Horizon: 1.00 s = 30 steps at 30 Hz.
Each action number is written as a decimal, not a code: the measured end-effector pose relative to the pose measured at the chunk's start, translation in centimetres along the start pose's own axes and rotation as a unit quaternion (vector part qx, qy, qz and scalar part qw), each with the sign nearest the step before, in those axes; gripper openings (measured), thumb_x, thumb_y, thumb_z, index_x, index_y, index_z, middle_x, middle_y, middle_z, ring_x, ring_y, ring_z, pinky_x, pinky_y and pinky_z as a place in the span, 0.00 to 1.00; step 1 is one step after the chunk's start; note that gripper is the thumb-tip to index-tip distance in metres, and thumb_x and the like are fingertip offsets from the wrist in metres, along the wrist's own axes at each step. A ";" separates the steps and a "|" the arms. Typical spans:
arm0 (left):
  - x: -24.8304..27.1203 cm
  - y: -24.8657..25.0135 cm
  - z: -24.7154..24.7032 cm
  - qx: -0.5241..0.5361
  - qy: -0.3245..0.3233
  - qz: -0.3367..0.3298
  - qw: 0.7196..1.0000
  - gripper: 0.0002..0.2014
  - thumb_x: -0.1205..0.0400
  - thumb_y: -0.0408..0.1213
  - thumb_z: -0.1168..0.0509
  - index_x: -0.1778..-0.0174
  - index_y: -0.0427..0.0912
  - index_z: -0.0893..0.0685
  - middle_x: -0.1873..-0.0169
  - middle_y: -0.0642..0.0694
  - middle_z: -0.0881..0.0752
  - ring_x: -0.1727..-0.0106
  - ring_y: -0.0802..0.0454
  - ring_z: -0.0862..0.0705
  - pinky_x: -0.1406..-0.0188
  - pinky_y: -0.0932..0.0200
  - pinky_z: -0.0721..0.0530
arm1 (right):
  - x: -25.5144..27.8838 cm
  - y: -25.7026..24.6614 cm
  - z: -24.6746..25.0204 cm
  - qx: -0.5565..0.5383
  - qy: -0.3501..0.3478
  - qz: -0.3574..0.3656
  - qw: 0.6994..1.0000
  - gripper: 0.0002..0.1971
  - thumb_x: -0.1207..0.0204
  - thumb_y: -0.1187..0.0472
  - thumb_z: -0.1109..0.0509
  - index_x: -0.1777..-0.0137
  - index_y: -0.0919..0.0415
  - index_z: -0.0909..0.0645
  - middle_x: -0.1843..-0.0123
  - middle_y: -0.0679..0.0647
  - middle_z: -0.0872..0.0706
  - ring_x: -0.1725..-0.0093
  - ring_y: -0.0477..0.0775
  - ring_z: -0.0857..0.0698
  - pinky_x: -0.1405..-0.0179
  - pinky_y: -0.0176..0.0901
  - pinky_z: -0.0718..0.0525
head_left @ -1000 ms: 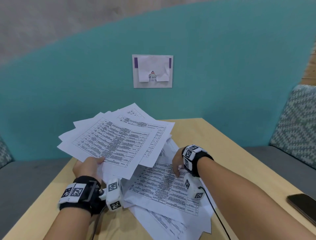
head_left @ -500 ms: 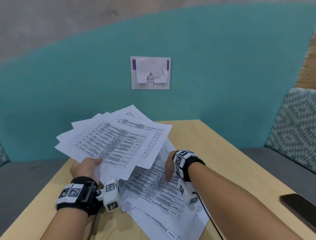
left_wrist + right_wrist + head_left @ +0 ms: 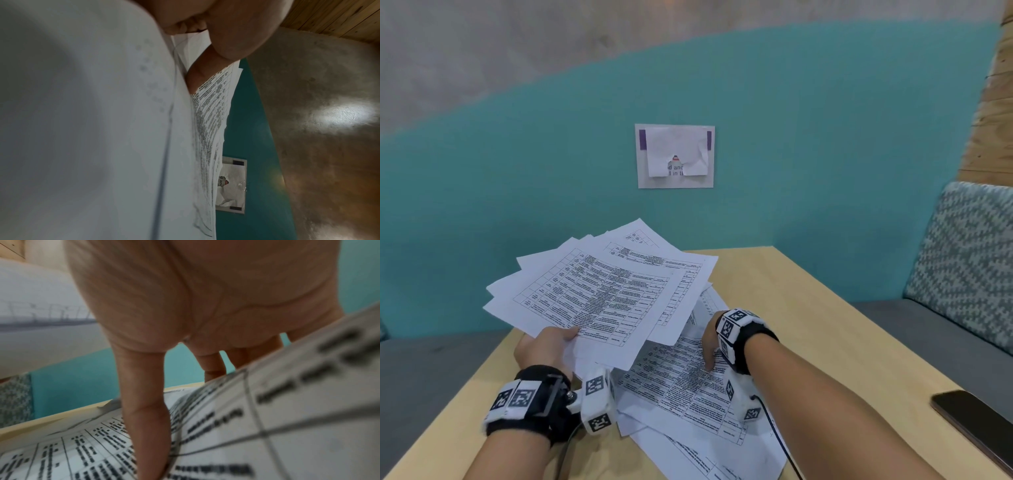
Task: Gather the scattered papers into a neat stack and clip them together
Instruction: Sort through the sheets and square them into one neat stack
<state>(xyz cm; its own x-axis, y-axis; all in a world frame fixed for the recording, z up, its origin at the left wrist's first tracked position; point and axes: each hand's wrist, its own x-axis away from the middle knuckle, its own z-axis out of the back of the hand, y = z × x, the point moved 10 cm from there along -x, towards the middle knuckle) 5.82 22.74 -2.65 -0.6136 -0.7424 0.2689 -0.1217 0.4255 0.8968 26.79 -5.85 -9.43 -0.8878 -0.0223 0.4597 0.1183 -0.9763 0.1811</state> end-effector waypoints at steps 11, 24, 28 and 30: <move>-0.2 -0.3 -0.2 0.030 -0.012 0.012 0.999 0.25 0.25 0.14 0.29 0.33 0.35 0.19 0.35 0.34 0.14 0.35 0.31 0.15 0.30 0.33 0.17 | 6.7 0.7 0.9 -0.041 0.019 0.022 0.999 0.33 0.27 0.47 0.20 0.25 0.61 0.20 0.26 0.58 0.18 0.33 0.62 0.14 0.37 0.55 0.15; -1.9 -0.8 0.7 0.057 0.019 0.029 0.998 0.20 0.28 0.13 0.27 0.47 0.37 0.21 0.37 0.34 0.13 0.40 0.32 0.12 0.34 0.32 0.14 | 6.3 9.5 1.7 -0.254 0.000 -0.002 0.967 0.40 0.27 0.50 0.20 0.18 0.63 0.29 0.15 0.58 0.32 0.21 0.65 0.27 0.25 0.55 0.24; -2.0 -0.6 0.5 0.074 0.010 0.029 0.997 0.25 0.27 0.13 0.28 0.36 0.34 0.21 0.40 0.33 0.15 0.40 0.32 0.13 0.34 0.34 0.14 | 7.7 13.0 1.2 -0.292 0.005 -0.023 0.956 0.40 0.23 0.52 0.22 0.16 0.66 0.35 0.15 0.60 0.34 0.20 0.66 0.29 0.23 0.56 0.27; -2.0 -0.4 0.5 0.087 0.011 0.021 0.996 0.30 0.26 0.12 0.28 0.27 0.31 0.23 0.40 0.32 0.17 0.40 0.33 0.14 0.34 0.36 0.13 | 8.3 14.4 1.0 -0.313 0.007 -0.032 0.949 0.39 0.22 0.53 0.23 0.16 0.66 0.34 0.15 0.62 0.33 0.21 0.65 0.28 0.25 0.53 0.25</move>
<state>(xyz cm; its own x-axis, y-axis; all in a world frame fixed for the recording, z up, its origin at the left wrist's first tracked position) 6.67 24.31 -3.69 -0.6048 -0.7316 0.3146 -0.2301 0.5388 0.8104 21.61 -19.90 -2.12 -0.8907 0.0424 0.4526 -0.2196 -0.9120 -0.3466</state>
